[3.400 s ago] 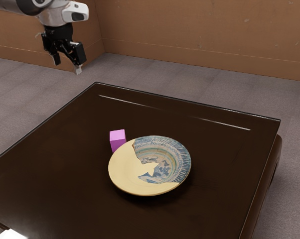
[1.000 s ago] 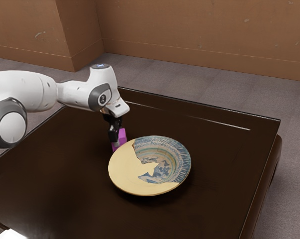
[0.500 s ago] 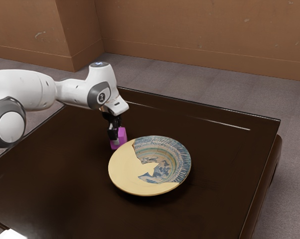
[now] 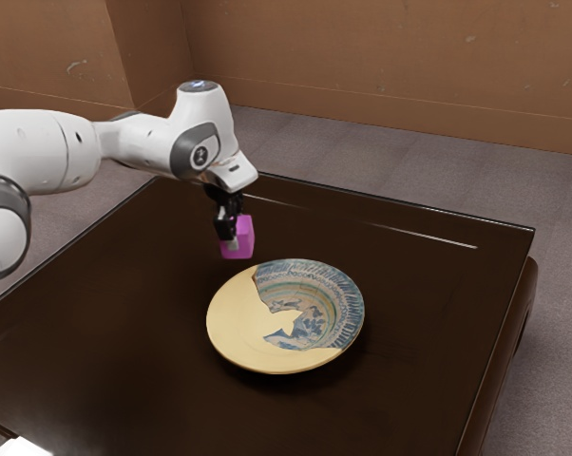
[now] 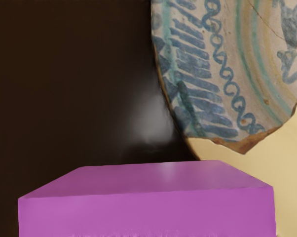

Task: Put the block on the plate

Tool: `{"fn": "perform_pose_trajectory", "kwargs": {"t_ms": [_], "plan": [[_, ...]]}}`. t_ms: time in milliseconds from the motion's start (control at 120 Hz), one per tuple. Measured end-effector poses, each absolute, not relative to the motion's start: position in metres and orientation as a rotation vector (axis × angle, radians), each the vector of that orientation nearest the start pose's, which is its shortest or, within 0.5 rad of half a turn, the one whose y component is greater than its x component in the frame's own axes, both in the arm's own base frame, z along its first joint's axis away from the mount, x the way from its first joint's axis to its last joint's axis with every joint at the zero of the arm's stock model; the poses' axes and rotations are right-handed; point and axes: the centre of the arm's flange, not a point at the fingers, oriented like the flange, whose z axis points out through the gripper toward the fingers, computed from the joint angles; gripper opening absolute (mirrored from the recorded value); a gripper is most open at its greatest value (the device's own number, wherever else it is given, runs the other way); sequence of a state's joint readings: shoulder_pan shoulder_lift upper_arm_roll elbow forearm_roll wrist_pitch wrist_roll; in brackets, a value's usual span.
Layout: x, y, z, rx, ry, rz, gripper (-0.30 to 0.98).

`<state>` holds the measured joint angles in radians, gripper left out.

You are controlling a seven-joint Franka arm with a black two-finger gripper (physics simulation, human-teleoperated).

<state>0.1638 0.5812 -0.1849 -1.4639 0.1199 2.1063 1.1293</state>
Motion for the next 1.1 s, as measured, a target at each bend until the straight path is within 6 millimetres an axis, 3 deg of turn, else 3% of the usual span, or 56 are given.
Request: {"fn": "perform_pose_trajectory", "kwargs": {"t_ms": [683,883,1008,1100], "plan": [[0.671,-0.152,0.33,-2.51,1.922,-0.017,0.4],[0.648,-0.159,0.303,-2.561,1.879,0.088,0.4],[0.645,-0.158,0.294,-2.602,1.832,0.112,0.4],[0.645,-0.157,0.293,-2.626,1.801,0.115,0.49]]}}
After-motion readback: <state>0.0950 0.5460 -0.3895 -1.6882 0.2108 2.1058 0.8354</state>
